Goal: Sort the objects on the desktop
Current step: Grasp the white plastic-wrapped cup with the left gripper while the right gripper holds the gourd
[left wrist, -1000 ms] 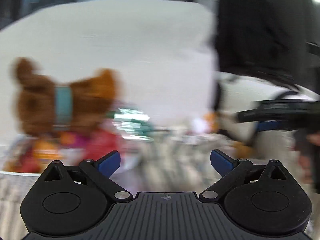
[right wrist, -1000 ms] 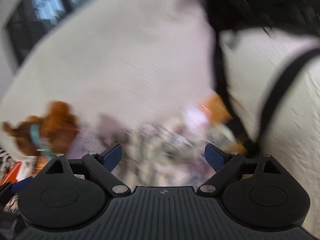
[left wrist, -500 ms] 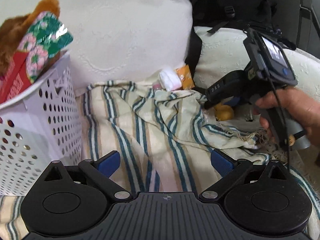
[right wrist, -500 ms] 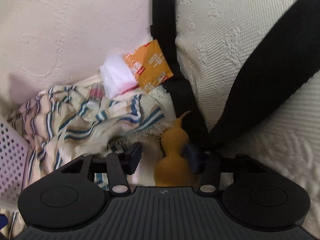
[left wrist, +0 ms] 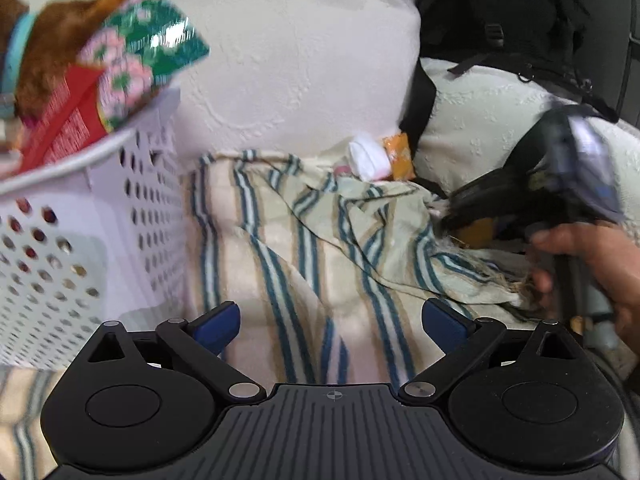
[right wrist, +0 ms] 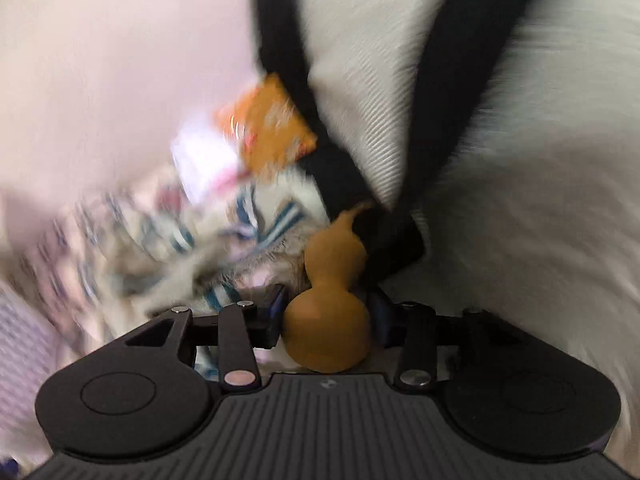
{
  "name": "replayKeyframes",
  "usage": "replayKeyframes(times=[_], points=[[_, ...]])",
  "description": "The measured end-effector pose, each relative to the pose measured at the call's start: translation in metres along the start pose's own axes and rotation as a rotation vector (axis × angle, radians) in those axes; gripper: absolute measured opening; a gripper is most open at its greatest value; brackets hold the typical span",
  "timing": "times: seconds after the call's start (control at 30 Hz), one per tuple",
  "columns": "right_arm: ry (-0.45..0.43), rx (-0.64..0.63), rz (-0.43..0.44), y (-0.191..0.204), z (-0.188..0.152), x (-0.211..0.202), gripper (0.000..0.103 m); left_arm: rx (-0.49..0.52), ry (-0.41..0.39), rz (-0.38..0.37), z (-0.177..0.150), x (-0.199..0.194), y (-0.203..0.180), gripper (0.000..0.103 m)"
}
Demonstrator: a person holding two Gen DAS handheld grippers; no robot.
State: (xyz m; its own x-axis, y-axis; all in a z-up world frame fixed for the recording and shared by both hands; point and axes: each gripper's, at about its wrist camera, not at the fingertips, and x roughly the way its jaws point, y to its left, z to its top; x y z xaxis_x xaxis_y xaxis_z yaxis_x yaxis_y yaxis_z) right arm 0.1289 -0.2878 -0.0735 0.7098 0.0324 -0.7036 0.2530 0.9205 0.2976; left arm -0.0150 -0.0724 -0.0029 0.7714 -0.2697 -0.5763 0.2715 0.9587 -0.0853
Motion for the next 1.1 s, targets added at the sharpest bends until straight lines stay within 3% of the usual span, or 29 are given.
replayKeyframes(times=[0.13, 0.2, 0.3, 0.47, 0.7, 0.77, 0.8, 0.87, 0.9, 1.0, 1.1], points=[[-0.149, 0.080, 0.274, -0.014, -0.029, -0.075, 0.048, 0.039, -0.061, 0.054, 0.027, 0.005, -0.016, 0.103], [-0.157, 0.046, 0.354, -0.016, -0.047, -0.100, 0.048, 0.054, -0.084, 0.091, 0.055, 0.018, -0.029, 0.103], [-0.083, -0.018, 0.393, -0.020, -0.072, -0.107, 0.048, 0.095, -0.085, 0.148, 0.101, 0.057, -0.049, 0.103], [0.032, -0.118, 0.385, -0.024, -0.093, -0.093, 0.048, 0.015, 0.066, 0.229, 0.157, 0.164, -0.053, 0.102], [0.094, -0.129, 0.482, -0.038, -0.092, -0.084, 0.048, 0.077, 0.087, 0.317, 0.179, 0.246, -0.077, 0.100], [0.112, -0.137, 0.520, -0.037, -0.093, -0.081, 0.048, 0.111, 0.127, 0.382, 0.180, 0.267, -0.084, 0.099], [0.118, -0.140, 0.535, -0.037, -0.091, -0.078, 0.048, 0.111, 0.120, 0.385, 0.181, 0.272, -0.086, 0.101], [0.131, -0.139, 0.561, -0.037, -0.089, -0.072, 0.048, 0.095, 0.134, 0.323, 0.181, 0.282, -0.088, 0.100], [0.137, -0.137, 0.570, -0.037, -0.087, -0.067, 0.048, 0.077, 0.180, 0.277, 0.180, 0.289, -0.088, 0.092], [0.138, -0.126, 0.585, -0.037, -0.085, -0.064, 0.048, -0.030, 0.206, 0.119, 0.169, 0.289, -0.083, 0.043], [0.130, -0.115, 0.584, -0.038, -0.086, -0.063, 0.048, -0.055, 0.153, 0.138, 0.159, 0.263, -0.084, 0.032]])
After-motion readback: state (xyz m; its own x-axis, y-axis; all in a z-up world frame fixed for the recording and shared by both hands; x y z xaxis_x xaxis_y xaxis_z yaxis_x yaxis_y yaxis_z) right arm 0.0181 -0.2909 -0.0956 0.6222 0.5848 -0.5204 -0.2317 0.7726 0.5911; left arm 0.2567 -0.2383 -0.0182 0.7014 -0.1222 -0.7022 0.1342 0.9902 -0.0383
